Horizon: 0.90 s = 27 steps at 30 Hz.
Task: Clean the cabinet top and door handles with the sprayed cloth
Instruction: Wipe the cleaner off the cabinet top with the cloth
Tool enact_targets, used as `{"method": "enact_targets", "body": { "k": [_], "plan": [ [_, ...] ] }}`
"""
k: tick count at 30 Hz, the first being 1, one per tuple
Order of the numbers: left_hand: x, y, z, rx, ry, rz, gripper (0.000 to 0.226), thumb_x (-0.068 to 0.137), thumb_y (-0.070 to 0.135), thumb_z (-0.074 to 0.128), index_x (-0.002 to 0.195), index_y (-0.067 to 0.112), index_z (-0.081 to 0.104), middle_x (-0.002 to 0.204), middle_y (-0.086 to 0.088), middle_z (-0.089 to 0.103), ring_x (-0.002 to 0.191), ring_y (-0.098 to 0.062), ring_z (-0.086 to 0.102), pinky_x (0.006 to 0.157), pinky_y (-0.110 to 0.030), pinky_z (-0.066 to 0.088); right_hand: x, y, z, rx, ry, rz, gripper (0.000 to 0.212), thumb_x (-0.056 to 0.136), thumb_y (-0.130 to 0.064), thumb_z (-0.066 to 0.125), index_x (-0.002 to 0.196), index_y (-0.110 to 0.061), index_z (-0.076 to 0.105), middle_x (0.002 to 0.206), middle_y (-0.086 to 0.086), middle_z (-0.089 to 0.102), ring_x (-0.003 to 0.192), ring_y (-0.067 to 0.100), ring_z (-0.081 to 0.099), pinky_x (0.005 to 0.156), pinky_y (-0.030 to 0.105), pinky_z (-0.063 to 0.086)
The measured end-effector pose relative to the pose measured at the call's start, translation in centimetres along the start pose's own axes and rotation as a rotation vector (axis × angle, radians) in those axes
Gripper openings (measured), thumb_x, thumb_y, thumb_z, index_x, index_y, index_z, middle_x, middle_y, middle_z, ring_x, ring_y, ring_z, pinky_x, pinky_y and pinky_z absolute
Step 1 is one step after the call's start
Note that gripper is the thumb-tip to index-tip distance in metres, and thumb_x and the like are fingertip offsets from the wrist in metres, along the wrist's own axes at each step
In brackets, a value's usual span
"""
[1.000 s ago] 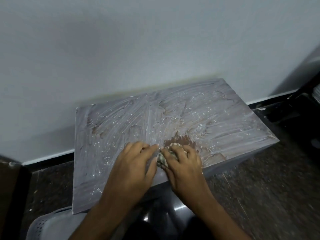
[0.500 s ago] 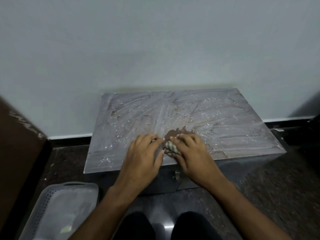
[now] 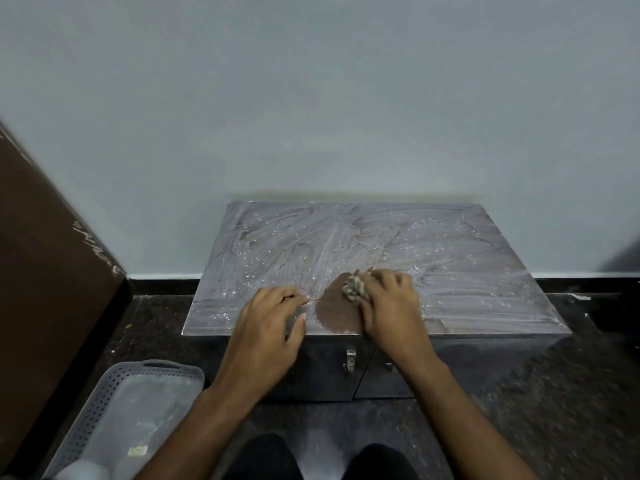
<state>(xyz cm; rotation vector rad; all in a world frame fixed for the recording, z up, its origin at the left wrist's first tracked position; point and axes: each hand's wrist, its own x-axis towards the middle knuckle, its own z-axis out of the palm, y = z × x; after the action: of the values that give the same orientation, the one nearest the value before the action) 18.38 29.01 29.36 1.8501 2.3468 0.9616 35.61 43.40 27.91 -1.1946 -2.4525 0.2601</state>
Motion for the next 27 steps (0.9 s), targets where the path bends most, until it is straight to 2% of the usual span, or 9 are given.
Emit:
{"method": "enact_targets", "body": {
  "k": [3, 8, 11, 13, 15, 19, 22, 25, 27],
  "plan": [
    [0.0, 0.4, 0.2, -0.021, 0.002, -0.020, 0.032, 0.093, 0.024, 0.063, 0.125, 0.020, 0.065, 0.122, 0.009, 0.059, 0.117, -0.006, 0.046, 0.102, -0.025, 0.036, -0.2, -1.3, 0.6, -0.026, 0.036, 0.071, 0.045, 0.095, -0.027, 0.058, 0.138, -0.014, 0.054, 0.133, 0.008, 0.054, 0.119, 0.029, 0.042, 0.101, 0.045, 0.043],
    [1.0, 1.1, 1.1, -0.051, -0.003, -0.036, 0.035, 0.094, 0.029, 0.058, 0.127, 0.019, 0.062, 0.121, 0.007, 0.058, 0.114, -0.009, 0.047, 0.101, -0.031, 0.044, -1.4, -5.1, 1.6, 0.078, -0.008, -0.193, 0.039, 0.091, -0.036, 0.049, 0.125, -0.019, 0.061, 0.123, 0.002, 0.060, 0.110, 0.024, 0.050, 0.090, 0.041, 0.048],
    [0.8, 1.1, 1.0, -0.046, -0.003, -0.002, 0.035, 0.094, 0.027, 0.059, 0.127, 0.019, 0.063, 0.121, 0.007, 0.059, 0.115, -0.006, 0.046, 0.101, -0.026, 0.040, 0.1, -1.6, 0.9, 0.073, 0.012, -0.045, 0.039, 0.093, -0.029, 0.061, 0.131, -0.020, 0.060, 0.132, 0.002, 0.058, 0.117, 0.024, 0.045, 0.099, 0.038, 0.037],
    [0.5, 0.8, 0.7, -0.045, 0.007, -0.016, 0.036, 0.095, 0.025, 0.061, 0.130, 0.020, 0.062, 0.124, 0.009, 0.058, 0.115, 0.001, 0.041, 0.102, -0.022, 0.034, 1.0, 0.1, 0.6, 0.039, 0.056, 0.079, 0.039, 0.094, -0.026, 0.061, 0.132, -0.018, 0.060, 0.134, 0.005, 0.057, 0.117, 0.026, 0.043, 0.096, 0.038, 0.036],
    [0.4, 0.4, 0.6, -0.041, 0.007, -0.035, 0.037, 0.095, 0.025, 0.061, 0.131, 0.021, 0.061, 0.125, 0.010, 0.058, 0.115, 0.004, 0.038, 0.102, -0.022, 0.033, 1.2, -0.6, 0.7, 0.011, 0.065, 0.116, 0.038, 0.096, -0.024, 0.058, 0.133, -0.016, 0.059, 0.136, 0.007, 0.055, 0.119, 0.027, 0.041, 0.098, 0.041, 0.037],
    [1.0, 0.6, 1.3, -0.048, 0.008, -0.016, 0.034, 0.092, 0.020, 0.065, 0.125, 0.017, 0.064, 0.119, 0.005, 0.061, 0.112, -0.008, 0.049, 0.099, -0.025, 0.040, -0.4, -5.2, 1.8, 0.043, 0.029, -0.044, 0.042, 0.092, -0.032, 0.061, 0.131, -0.016, 0.058, 0.133, 0.007, 0.057, 0.119, 0.028, 0.045, 0.097, 0.043, 0.042],
    [1.3, 1.0, 1.8, -0.072, 0.006, -0.003, 0.031, 0.093, 0.023, 0.063, 0.123, 0.019, 0.064, 0.116, 0.009, 0.060, 0.109, -0.007, 0.049, 0.098, -0.025, 0.040, -1.4, -4.8, 1.8, 0.076, 0.008, -0.107, 0.043, 0.090, -0.030, 0.063, 0.131, -0.017, 0.058, 0.133, 0.006, 0.056, 0.118, 0.027, 0.045, 0.094, 0.042, 0.043],
    [1.1, 1.1, 1.8, -0.081, -0.020, 0.025, 0.035, 0.094, 0.034, 0.052, 0.124, 0.021, 0.064, 0.116, 0.012, 0.060, 0.110, -0.005, 0.048, 0.098, -0.025, 0.040, -1.4, -0.6, 0.7, 0.048, 0.065, 0.050, 0.042, 0.092, -0.024, 0.063, 0.134, -0.017, 0.059, 0.134, 0.008, 0.056, 0.117, 0.028, 0.044, 0.096, 0.043, 0.042],
    [0.9, 1.1, 2.0, -0.077, -0.035, 0.048, 0.035, 0.095, 0.033, 0.053, 0.126, 0.021, 0.065, 0.118, 0.011, 0.060, 0.113, -0.004, 0.047, 0.099, -0.023, 0.038, -1.5, 1.5, 0.0, 0.018, 0.126, 0.196, 0.042, 0.091, -0.022, 0.065, 0.133, -0.015, 0.060, 0.131, 0.010, 0.058, 0.115, 0.029, 0.044, 0.094, 0.045, 0.043]
  ]
}}
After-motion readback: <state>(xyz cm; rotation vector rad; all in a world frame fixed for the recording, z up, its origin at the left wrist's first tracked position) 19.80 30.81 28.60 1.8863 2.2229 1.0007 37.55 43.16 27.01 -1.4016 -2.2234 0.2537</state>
